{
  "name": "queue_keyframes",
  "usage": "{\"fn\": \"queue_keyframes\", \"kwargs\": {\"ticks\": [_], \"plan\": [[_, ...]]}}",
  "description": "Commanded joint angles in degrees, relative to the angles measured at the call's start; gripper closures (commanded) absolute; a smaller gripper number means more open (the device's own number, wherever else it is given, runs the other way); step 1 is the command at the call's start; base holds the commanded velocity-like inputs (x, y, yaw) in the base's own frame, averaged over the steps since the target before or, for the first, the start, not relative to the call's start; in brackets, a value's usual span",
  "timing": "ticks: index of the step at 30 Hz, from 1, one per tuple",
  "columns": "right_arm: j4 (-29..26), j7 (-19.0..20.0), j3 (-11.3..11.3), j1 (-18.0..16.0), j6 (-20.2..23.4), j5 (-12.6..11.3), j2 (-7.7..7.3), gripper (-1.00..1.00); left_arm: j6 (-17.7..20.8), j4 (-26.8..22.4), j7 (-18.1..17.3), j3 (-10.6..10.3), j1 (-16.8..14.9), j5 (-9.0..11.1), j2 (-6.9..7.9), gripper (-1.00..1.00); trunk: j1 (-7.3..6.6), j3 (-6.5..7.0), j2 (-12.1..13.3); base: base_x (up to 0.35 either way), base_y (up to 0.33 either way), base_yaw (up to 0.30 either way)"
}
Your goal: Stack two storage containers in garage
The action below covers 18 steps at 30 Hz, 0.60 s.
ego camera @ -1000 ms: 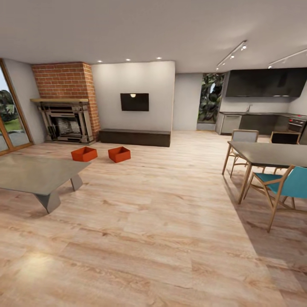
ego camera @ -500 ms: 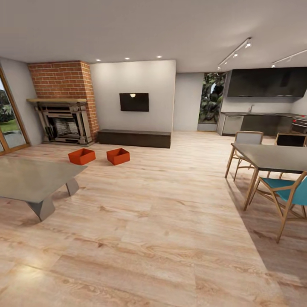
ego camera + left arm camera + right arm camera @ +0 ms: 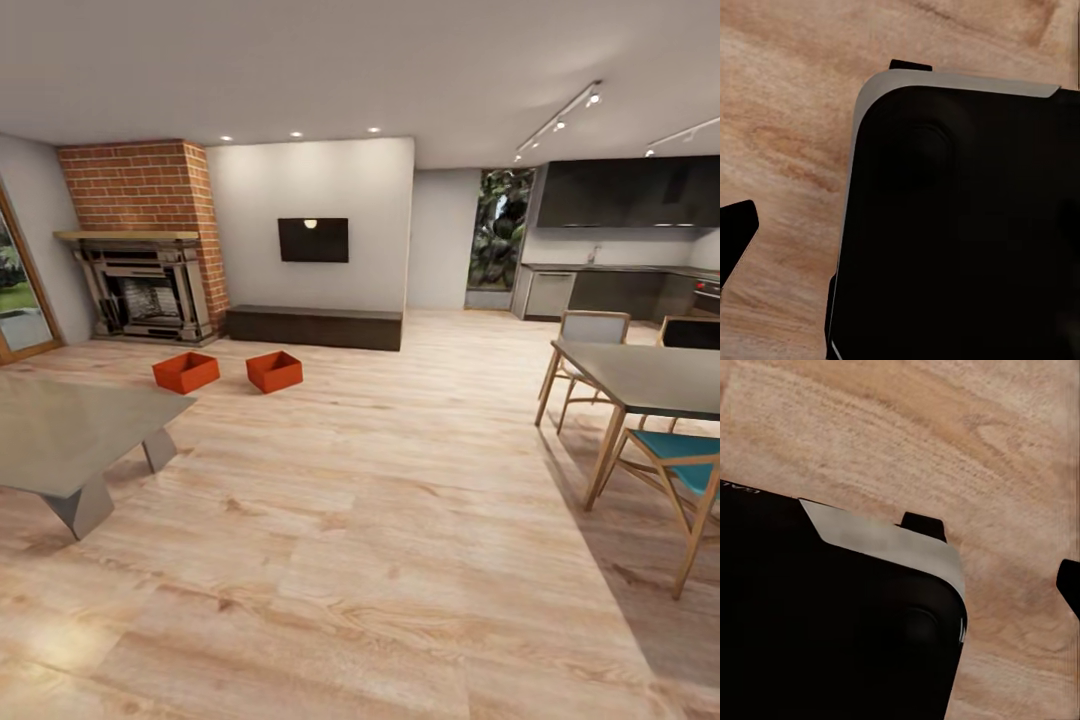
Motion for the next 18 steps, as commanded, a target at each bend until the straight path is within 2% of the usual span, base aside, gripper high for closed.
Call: {"fn": "queue_keyframes", "kwargs": {"ticks": [1,4,6,8,9,11,13,18], "plan": [[0.2,-0.2,0.5,-0.1,-0.3,-0.5,-0.27,-1.00,-0.1,0.0,0.0,0.1,0.0,0.3,-0.01,-1.00,0.03,-0.05,0.0,0.321,0.000,0.000],[0.2,-0.4,0.5,0.0,-0.6,-0.6,-1.72,-1.00,-0.1,0.0,0.0,0.1,0.0,0.3,-0.01,-1.00,0.03,-0.05,0.0,0.321,0.000,0.000],[0.2,-0.4,0.5,0.5,-1.1,-0.7,-3.64,-1.00,-0.1,0.0,0.0,0.1,0.0,0.3,-0.05,-1.00,0.03,-0.05,0.0,0.321,0.000,0.000],[0.2,-0.4,0.5,0.7,-1.3,-0.8,-4.54,-1.00,-0.1,0.0,0.0,0.1,0.0,0.3,-0.07,-1.00,0.03,-0.05,0.0,0.321,0.000,0.000],[0.2,-0.4,0.4,1.0,-1.4,-0.8,-5.84,-1.00,-0.1,0.0,0.0,0.1,0.0,0.3,-0.08,-1.00,0.03,-0.05,0.0,0.321,0.000,0.000],[0.3,-0.4,0.5,2.5,-1.0,-0.8,-7.44,-1.00,-0.1,0.0,0.0,0.1,0.0,0.4,-0.09,-1.00,0.03,-0.05,0.0,0.321,0.000,0.000],[0.3,-0.4,0.5,3.0,0.2,-0.6,-7.35,-1.00,-0.1,0.0,0.0,0.1,0.0,0.4,-0.09,-1.00,0.03,-0.05,0.0,0.321,0.000,0.000],[0.2,-1.0,0.5,3.2,6.4,-0.7,-6.82,-1.00,-0.1,0.0,0.0,0.1,0.0,0.3,-0.02,-1.00,0.03,-0.05,0.0,0.321,0.000,0.000]]}}
